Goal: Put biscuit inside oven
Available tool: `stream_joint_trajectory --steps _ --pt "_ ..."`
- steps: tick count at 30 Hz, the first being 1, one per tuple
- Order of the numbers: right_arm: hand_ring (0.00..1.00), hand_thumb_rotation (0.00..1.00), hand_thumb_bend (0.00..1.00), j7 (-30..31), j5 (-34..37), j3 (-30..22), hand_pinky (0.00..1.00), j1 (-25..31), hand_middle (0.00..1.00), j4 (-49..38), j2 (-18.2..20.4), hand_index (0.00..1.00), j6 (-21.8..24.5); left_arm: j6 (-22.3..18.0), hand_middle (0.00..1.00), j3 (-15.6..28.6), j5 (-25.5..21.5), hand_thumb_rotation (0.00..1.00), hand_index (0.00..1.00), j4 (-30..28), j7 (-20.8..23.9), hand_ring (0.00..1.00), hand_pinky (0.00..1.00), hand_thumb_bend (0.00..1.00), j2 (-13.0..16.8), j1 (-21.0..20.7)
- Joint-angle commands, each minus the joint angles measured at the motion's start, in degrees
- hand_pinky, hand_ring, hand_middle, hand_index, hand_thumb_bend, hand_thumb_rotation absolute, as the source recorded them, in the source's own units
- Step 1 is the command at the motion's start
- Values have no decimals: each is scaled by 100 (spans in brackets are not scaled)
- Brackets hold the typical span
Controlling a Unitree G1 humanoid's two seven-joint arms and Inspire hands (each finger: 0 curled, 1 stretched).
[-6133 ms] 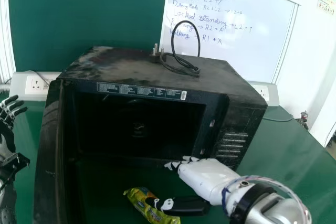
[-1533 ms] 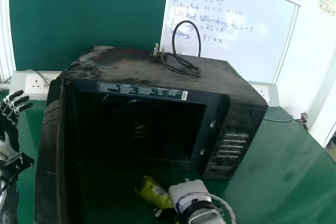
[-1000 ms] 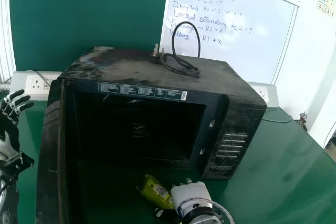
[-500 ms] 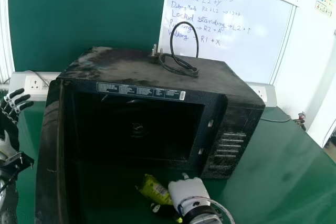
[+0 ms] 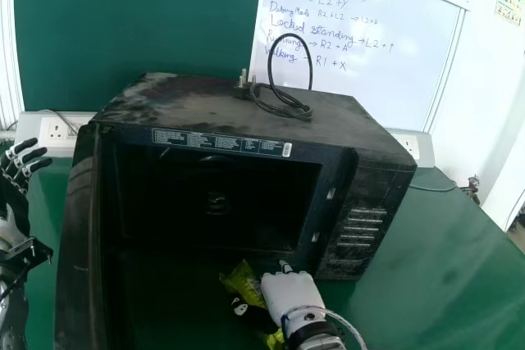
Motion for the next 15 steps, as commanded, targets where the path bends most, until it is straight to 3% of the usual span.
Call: stream_joint_trajectory --steps 1,15 --pt "40 0 53 10 95 65 38 58 41 98 -53 51 27 28 52 -6 -3 96 54 -38 9 50 47 85 -22 -10" --pt "41 0 53 93 214 19 39 65 41 -245 -112 51 139 -1 53 -10 -5 96 55 -40 -31 51 48 86 -14 17"
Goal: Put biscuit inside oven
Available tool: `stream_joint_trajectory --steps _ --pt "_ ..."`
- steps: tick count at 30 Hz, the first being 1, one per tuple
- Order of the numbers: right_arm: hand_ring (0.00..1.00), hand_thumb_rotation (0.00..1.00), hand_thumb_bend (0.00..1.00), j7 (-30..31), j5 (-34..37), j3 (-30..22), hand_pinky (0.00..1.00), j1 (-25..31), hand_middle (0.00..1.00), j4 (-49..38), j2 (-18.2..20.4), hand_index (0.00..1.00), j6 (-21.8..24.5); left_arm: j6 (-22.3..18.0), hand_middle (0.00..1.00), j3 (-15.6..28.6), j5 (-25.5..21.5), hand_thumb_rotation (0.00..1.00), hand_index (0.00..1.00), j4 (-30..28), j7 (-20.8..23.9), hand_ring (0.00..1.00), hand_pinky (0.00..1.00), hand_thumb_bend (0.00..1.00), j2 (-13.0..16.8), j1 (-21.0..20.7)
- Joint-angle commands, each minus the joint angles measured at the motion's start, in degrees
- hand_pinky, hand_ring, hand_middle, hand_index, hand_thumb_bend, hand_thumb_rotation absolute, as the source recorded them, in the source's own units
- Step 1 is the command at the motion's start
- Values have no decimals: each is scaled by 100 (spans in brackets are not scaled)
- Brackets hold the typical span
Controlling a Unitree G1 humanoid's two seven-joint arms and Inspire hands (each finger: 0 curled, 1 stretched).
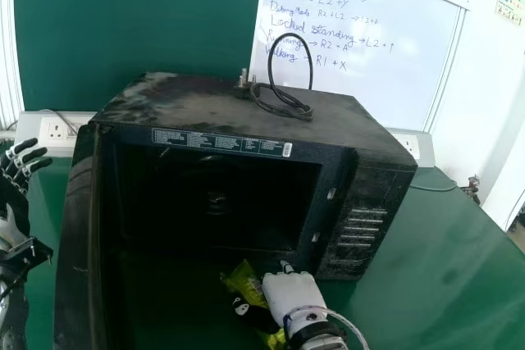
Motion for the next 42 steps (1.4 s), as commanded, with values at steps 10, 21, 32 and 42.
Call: stream_joint_trajectory --steps 10,21,32,42 --pt "39 0 51 423 359 -337 39 -46 45 -1006 8 54 150 26 53 -36 23 96 55 -54 -7 50 47 86 -17 2" --pt "38 0 51 719 357 -612 36 -898 48 -1137 213 54 300 59 52 -54 9 96 55 -61 37 50 47 85 -63 -21" --pt "39 0 51 751 359 -594 37 -1666 48 -716 371 53 464 58 52 -55 16 96 55 -92 48 50 47 85 -94 1" --pt "40 0 51 127 564 -338 42 -2400 46 476 482 55 477 67 52 -84 23 96 54 -251 84 50 47 85 -162 100"
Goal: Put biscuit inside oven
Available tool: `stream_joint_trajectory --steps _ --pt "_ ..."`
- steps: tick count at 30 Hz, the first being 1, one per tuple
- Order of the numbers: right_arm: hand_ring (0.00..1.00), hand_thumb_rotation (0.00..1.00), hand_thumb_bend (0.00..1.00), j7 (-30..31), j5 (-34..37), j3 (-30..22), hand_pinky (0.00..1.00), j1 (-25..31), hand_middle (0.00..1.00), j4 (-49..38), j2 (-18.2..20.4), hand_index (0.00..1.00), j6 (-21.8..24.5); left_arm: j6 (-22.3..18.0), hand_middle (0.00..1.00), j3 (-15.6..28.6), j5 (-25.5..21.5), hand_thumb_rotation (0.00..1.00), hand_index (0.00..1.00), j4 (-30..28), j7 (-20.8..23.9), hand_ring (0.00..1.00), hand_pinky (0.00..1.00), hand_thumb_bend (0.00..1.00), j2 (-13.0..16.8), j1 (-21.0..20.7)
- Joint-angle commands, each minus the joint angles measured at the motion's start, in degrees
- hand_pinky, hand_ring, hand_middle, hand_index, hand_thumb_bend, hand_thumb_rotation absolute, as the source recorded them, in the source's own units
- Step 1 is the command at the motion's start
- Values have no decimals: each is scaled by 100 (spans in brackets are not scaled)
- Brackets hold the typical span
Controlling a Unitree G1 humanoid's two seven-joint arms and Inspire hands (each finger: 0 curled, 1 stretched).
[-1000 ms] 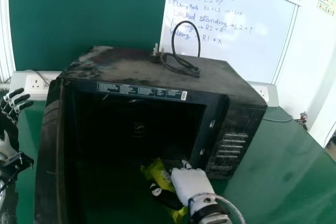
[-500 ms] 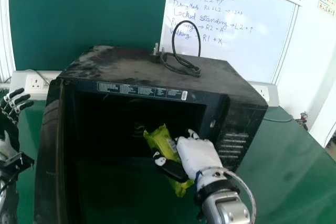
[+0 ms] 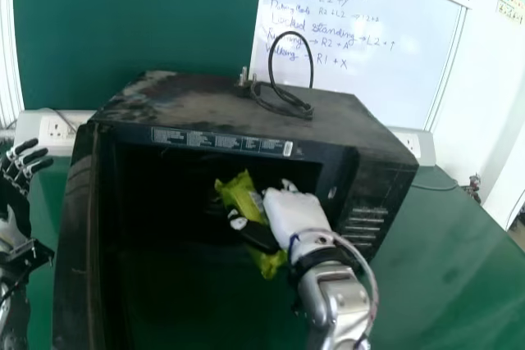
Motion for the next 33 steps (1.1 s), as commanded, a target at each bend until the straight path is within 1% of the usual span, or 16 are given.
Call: stream_joint_trajectory --steps 1,2,3,4,9,14,19,23,26,29,33 --pt "40 0 51 -292 126 94 42 -249 45 335 39 55 -19 42 51 -57 22 96 54 -134 45 50 47 84 -66 46" --pt "41 0 52 -401 166 135 41 -320 47 505 18 53 -32 56 51 -68 24 96 54 -166 51 50 47 85 -73 57" --pt "40 0 51 -480 201 174 39 -397 46 653 -2 55 -28 69 51 -76 18 96 54 -194 50 50 47 84 -80 69" --pt "40 0 51 -551 238 204 39 -479 45 793 -13 55 -23 78 51 -79 9 96 54 -219 50 50 47 85 -89 78" --pt "41 0 52 -851 388 354 47 -805 45 1391 -5 54 68 100 52 -92 31 95 54 -277 52 50 47 86 -125 98" --pt "40 0 51 -1341 603 522 46 -1020 45 1940 -7 55 42 112 52 -95 18 94 54 -303 60 50 47 88 -151 111" --pt "40 0 52 -1711 775 670 48 -1338 45 2485 -27 55 58 128 52 -120 40 94 54 -361 82 50 47 87 -169 143" --pt "41 0 52 -2119 907 747 45 -1612 45 2941 -2 54 87 160 52 -128 44 94 54 -388 111 50 47 87 -181 145" --pt "41 0 52 -2515 1071 780 46 -1865 45 3364 33 54 101 165 52 -135 27 94 54 -399 115 50 47 87 -186 148" --pt "42 0 52 -2900 1261 829 49 -2132 48 3843 36 52 49 162 52 -143 30 94 54 -417 120 50 47 86 -199 164" --pt "42 0 52 -3324 1441 949 47 -2489 48 4492 79 52 68 178 51 -150 22 94 54 -454 136 50 47 86 -223 185"
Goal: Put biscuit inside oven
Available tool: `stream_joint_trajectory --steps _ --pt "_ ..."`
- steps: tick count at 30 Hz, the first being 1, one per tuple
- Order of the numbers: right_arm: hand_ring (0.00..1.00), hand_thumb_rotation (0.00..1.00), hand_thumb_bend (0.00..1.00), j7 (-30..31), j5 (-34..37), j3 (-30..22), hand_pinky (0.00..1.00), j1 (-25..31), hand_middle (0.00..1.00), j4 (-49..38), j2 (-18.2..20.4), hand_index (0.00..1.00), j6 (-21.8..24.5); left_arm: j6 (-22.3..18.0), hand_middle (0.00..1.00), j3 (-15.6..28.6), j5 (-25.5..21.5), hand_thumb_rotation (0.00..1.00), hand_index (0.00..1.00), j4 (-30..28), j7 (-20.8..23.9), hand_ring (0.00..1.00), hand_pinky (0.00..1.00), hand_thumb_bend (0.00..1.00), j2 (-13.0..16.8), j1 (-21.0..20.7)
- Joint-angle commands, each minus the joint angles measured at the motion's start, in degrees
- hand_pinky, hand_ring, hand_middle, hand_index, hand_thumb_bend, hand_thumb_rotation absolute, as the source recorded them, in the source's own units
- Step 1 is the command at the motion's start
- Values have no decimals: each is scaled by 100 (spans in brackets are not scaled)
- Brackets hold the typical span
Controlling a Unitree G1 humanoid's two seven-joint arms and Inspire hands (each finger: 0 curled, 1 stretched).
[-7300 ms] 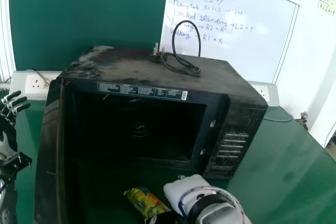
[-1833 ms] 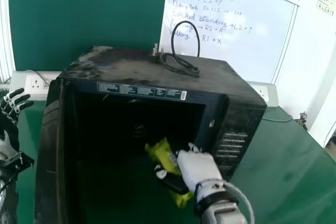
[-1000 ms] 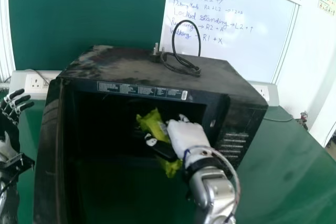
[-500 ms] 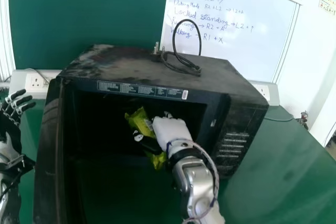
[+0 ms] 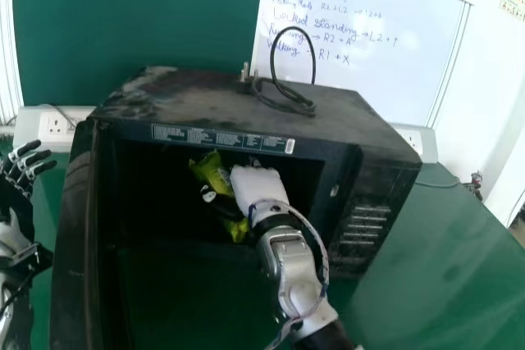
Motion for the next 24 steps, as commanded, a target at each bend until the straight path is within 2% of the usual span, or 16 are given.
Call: stream_joint_trajectory --steps 1,6,11,15,20,24 --pt "42 0 52 -291 117 95 47 -325 48 332 77 51 5 46 51 -37 20 94 54 -80 44 50 47 86 -42 36" --pt "42 0 52 -923 386 260 46 -729 47 1159 144 51 -140 78 52 -51 44 94 54 -115 68 50 47 86 -54 46" --pt "44 0 52 -1309 618 410 47 -1156 48 1953 213 50 -251 49 51 -79 64 95 54 -137 55 50 47 85 -69 74" --pt "42 0 52 -1556 763 521 44 -1422 47 2430 259 51 -298 72 51 -93 74 95 54 -163 80 50 48 86 -77 84" --pt "42 0 52 -1664 906 663 44 -1587 47 2712 258 51 -304 89 52 -95 73 94 54 -178 102 50 48 87 -85 82" --pt "42 0 52 -1756 1012 693 44 -1528 47 2613 205 51 -308 47 52 -96 71 94 54 -158 56 50 48 87 -68 94"
